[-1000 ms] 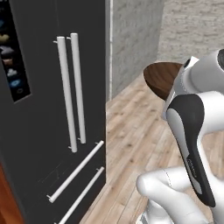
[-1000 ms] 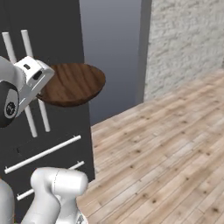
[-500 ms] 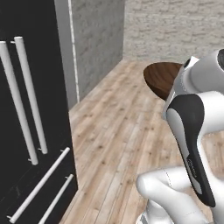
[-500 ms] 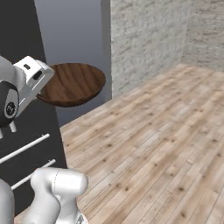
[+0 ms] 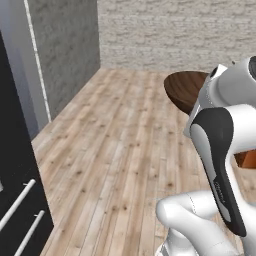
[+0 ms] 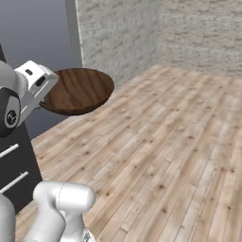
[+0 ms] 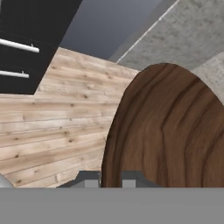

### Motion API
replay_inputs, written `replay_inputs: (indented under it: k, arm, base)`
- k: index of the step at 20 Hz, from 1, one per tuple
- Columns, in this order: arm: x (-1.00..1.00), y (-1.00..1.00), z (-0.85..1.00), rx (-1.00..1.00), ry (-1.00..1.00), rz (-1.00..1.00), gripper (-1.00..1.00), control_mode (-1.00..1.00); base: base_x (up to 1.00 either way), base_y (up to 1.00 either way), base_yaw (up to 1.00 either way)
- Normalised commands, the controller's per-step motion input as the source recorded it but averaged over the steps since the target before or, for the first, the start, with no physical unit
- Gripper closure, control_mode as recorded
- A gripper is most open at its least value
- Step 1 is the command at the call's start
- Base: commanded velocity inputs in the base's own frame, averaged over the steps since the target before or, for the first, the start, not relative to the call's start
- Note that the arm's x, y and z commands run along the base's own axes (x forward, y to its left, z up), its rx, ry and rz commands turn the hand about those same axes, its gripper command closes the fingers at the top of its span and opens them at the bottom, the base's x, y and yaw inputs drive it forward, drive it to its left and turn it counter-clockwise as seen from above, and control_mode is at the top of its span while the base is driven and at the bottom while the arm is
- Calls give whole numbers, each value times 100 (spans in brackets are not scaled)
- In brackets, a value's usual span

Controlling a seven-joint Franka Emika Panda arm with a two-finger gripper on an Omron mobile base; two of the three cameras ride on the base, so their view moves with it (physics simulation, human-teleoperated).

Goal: Move the bowls from the cabinet to the plates on the dining table.

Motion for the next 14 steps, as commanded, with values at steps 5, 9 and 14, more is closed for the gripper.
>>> replay_inputs:
  k: [5, 9, 14]
  arm:
    - [0, 0, 0, 0, 0, 0, 100, 100]
    - [0, 0, 0, 0, 0, 0, 100, 100]
    - [0, 0, 0, 0, 0, 0, 100, 100]
  base:
    - [0, -62, -32]
    - [0, -63, -32]
    - [0, -65, -31]
